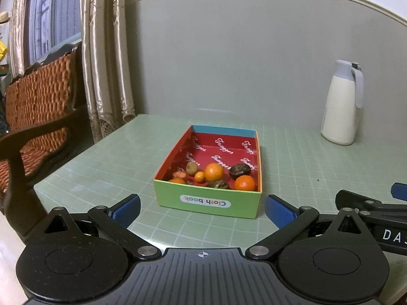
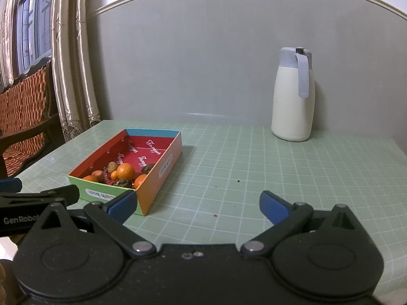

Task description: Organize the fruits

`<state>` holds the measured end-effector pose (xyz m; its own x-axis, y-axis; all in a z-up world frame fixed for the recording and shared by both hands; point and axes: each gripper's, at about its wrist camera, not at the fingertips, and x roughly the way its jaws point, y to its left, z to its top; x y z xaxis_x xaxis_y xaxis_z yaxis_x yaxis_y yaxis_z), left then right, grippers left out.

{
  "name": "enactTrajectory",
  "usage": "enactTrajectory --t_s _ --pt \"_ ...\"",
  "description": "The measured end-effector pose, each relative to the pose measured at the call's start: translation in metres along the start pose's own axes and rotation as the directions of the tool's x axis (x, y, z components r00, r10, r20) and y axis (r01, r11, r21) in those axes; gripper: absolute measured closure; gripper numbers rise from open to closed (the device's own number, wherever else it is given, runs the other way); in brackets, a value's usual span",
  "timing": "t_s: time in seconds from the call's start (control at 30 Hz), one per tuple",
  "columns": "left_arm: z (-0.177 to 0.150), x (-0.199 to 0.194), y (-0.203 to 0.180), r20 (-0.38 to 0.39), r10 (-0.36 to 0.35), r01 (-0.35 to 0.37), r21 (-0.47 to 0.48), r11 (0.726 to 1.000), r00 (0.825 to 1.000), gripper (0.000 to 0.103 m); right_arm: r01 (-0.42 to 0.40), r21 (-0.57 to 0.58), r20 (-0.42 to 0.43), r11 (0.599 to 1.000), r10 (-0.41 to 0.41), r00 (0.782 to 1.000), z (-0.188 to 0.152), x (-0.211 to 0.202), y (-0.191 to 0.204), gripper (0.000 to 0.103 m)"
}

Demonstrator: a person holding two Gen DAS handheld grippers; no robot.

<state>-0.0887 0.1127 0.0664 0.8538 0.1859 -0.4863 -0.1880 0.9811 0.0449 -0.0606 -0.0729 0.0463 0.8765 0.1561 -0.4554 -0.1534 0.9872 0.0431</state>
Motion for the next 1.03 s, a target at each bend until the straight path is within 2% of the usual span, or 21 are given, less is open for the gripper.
enactTrajectory --t_s 0.3,0.57,0.8,1.03 --pt "0.001 0.001 -0.005 0.018 0.01 -0.01 0.017 1.0 1.0 0.0 0.0 0.0 0.001 1.0 0.0 1.0 0.0 0.0 0.0 0.0" --pt "0.003 0.007 -0.005 -0.01 -0.003 0.003 0.0 1.0 1.0 0.0 0.005 -0.001 0.001 1.0 -0.005 1.0 0.0 0.001 -0.001 0.0" --pt "0.003 0.004 -0.008 0.046 -0.013 0.012 0.017 1.0 0.999 0.0 0.022 0.01 0.02 1.0 -0.022 1.0 0.002 0.001 -0.003 0.0" --pt "0.009 0.003 -0.013 0.062 -0.015 0.014 0.024 1.0 0.998 0.0 0.029 0.038 0.019 0.999 -0.029 0.999 0.003 0.005 -0.014 0.0"
